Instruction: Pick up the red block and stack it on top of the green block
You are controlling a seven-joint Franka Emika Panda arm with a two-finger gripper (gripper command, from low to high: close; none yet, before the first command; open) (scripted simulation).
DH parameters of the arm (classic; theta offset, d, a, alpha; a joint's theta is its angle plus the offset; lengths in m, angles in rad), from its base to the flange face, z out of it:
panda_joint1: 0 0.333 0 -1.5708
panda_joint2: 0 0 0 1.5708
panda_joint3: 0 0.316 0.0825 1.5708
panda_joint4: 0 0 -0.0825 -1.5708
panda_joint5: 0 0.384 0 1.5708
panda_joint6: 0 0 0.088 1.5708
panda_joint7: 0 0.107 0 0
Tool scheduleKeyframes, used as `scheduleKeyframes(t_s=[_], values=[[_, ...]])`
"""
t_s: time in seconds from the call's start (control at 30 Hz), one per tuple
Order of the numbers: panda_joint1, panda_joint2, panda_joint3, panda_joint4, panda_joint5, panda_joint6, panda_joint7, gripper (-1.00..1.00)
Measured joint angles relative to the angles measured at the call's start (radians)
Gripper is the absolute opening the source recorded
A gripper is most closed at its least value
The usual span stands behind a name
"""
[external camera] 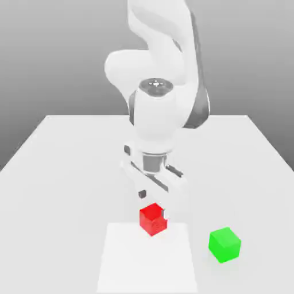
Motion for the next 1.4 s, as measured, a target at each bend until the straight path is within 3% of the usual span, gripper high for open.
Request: scheduleKeyframes(t_s=[0.13, 0.23, 0.27, 0.53, 0.8, 1.03, 1.3, 1.4], values=[[0.052, 0.089, -0.098, 0.013, -0.169, 0.072, 0.119, 0.0], [0.14, 0.154, -0.205, 0.02, -0.241, 0.129, 0.168, 0.0], [0.158, 0.168, -0.227, 0.02, -0.25, 0.142, 0.174, -1.0], [0.147, 0.154, -0.211, 0.02, -0.237, 0.131, 0.166, -1.0], [0.14, -0.013, -0.122, -0.003, 0.016, -0.009, -0.01, -1.0], [0.191, -0.143, -0.141, -0.022, 0.124, -0.124, -0.097, -1.0], [0.396, -0.035, -0.017, 0.254, 0.08, -0.294, -0.254, -1.0], [0.45, 0.022, -0.018, 0.301, 0.039, -0.281, -0.254, -1.0]])
